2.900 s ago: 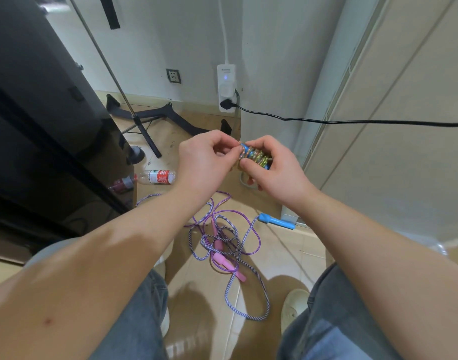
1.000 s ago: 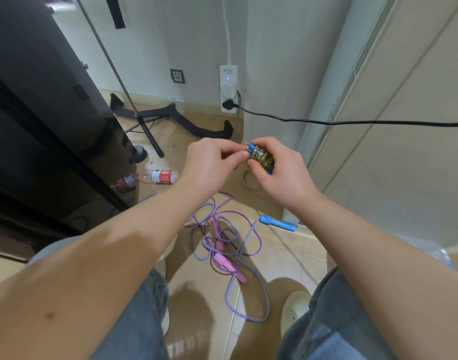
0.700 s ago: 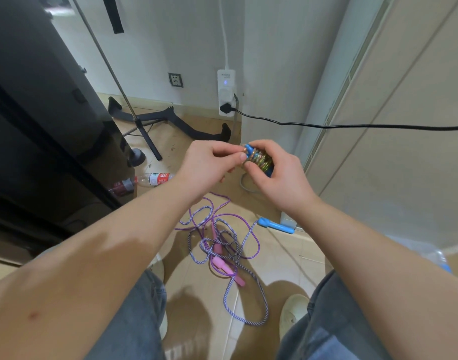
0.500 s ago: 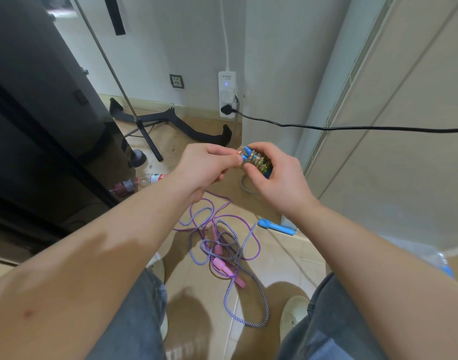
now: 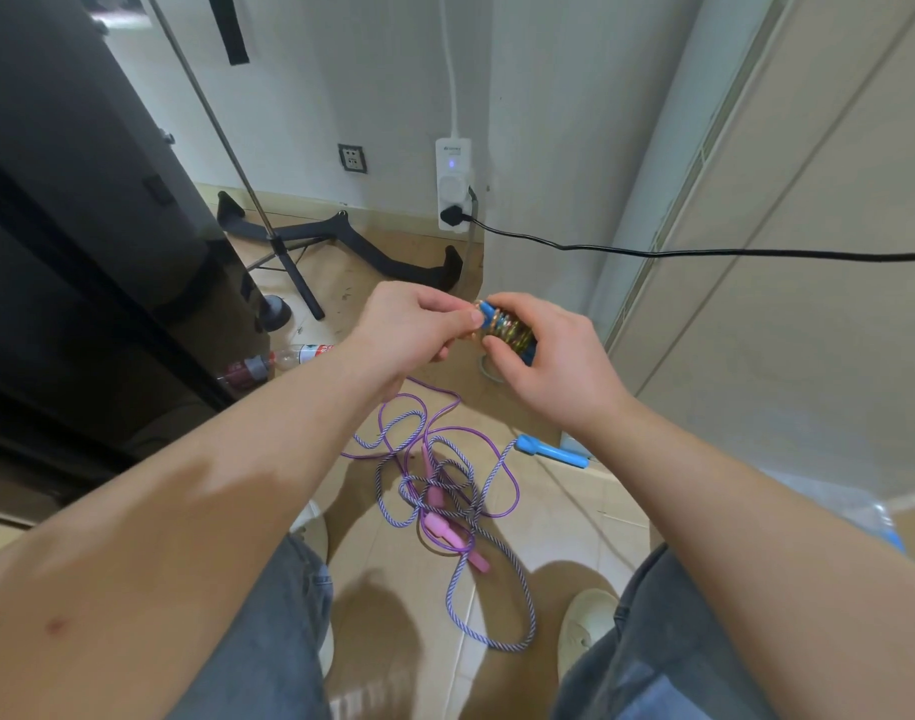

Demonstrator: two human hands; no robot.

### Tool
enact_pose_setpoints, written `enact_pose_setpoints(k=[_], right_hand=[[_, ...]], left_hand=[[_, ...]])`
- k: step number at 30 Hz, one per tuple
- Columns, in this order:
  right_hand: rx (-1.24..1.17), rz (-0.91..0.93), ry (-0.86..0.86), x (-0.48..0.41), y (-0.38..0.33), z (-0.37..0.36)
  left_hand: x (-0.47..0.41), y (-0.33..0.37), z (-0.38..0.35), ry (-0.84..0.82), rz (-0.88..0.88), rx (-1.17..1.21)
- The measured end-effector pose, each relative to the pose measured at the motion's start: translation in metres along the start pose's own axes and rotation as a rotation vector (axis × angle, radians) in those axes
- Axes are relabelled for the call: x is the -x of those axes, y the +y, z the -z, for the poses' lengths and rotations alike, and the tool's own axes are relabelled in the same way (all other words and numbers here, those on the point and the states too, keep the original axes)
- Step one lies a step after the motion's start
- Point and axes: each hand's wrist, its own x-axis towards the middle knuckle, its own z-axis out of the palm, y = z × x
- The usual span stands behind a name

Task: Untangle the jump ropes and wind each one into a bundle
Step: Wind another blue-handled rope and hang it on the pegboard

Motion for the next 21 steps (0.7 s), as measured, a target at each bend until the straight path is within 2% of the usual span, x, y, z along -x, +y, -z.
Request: enact_pose_setpoints(k=[5, 8, 14, 21], right_hand=[[-0.012, 0.095, 0.006, 0.001, -0.004, 0.002], [-0.04, 0.133, -0.019, 0.001, -0.005, 0.004], [-0.183, 0.133, -0.028, 0.001, -0.009, 0.011], [-0.202, 0.062, -0.039, 0.004, -0.013, 0.011]], left_hand=[[-0.004, 0.007, 0.002, -0.065, 0.284, 0.243], [-0.007, 0.007, 0.011, -0.148, 0.324, 0.28], [-0.006, 0.011, 0.033, -0.443, 0.437, 0.367], [-0.002, 0.007, 0.031, -0.496, 0.486, 0.366]])
